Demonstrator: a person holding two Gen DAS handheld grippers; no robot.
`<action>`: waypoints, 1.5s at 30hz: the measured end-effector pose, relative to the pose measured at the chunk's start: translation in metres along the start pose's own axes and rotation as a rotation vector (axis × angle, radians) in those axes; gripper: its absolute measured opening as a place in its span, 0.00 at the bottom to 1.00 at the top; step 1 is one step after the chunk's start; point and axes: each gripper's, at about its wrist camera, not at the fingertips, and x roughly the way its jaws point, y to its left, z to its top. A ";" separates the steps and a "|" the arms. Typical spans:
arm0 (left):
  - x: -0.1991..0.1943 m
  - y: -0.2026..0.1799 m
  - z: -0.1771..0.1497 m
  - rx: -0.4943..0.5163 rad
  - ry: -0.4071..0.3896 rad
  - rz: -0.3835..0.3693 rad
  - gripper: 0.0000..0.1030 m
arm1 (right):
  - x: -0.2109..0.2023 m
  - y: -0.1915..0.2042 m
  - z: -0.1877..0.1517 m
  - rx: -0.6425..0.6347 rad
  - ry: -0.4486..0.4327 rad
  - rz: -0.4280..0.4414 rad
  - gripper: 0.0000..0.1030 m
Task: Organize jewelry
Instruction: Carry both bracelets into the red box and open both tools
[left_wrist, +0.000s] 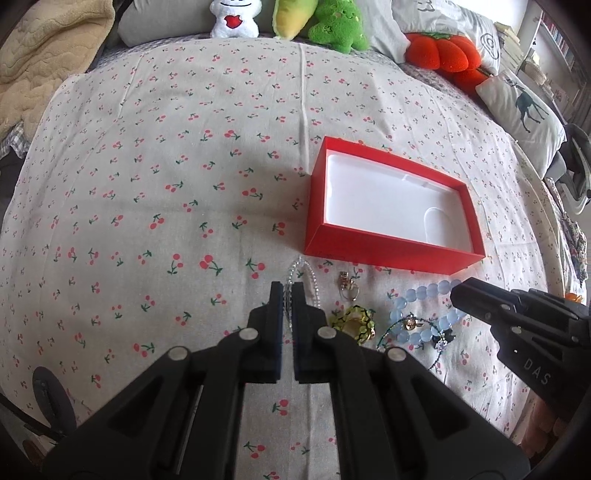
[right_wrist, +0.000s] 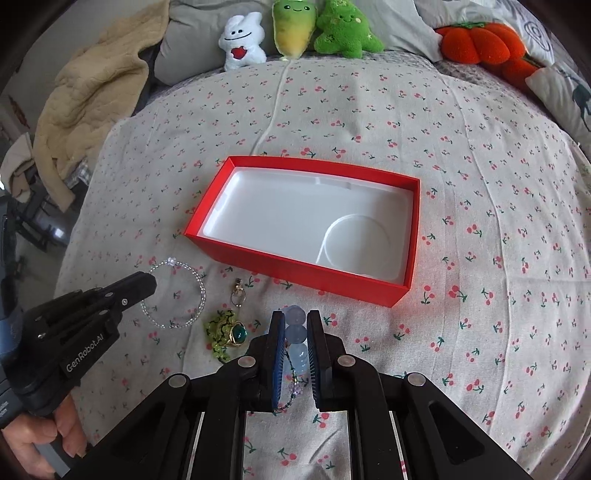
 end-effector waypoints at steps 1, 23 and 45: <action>-0.002 -0.001 0.001 0.001 -0.006 -0.005 0.05 | -0.009 -0.006 -0.003 -0.003 -0.007 0.001 0.12; -0.042 -0.046 0.044 -0.008 -0.182 -0.323 0.05 | -0.067 -0.029 0.039 0.129 -0.228 0.083 0.12; 0.035 -0.040 0.043 -0.012 -0.114 -0.126 0.05 | -0.013 -0.042 0.055 0.153 -0.194 0.033 0.12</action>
